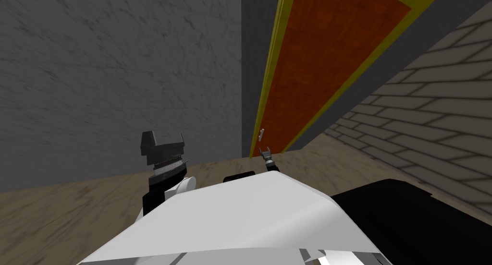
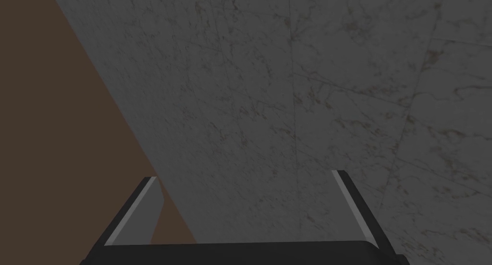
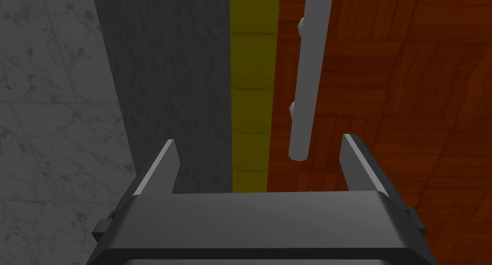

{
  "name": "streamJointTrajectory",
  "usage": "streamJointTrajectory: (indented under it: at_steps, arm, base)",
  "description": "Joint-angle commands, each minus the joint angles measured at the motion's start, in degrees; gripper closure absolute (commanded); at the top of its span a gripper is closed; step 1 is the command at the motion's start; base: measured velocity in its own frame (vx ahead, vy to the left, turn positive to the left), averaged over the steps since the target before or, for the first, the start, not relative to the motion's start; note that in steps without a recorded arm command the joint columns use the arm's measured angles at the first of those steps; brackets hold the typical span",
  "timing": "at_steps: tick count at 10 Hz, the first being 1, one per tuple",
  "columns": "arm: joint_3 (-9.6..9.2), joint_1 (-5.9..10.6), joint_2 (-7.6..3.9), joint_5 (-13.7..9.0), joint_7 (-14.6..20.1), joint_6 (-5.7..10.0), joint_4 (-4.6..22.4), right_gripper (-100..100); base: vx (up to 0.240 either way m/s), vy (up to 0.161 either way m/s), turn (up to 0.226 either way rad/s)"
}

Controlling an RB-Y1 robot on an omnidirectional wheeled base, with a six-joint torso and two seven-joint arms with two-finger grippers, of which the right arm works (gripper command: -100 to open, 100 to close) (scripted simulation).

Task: Pull the door open

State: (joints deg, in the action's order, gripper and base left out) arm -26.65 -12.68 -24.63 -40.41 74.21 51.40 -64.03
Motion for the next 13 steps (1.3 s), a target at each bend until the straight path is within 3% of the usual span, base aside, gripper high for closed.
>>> streamJointTrajectory:
  at_steps: [1,5,6,13]
  arm:
    - [-0.5,0.39,-0.6,-1.1,1.64,0.33,1.47,-100]
    - [-2.09,1.36,-2.03,-4.04,5.8,1.49,5.86,-100]
    - [-1.89,1.06,-1.75,-3.57,5.02,1.37,5.14,-100]
    - [5.47,6.49,1.78,-7.76,2.73,0.71,13.12,-100]
  base:
    - [0.085,-0.113,0.093]
    - [0.112,-0.098,0.099]
    - [0.051,-0.052,0.028]
    - [0.017,-0.068,0.267]
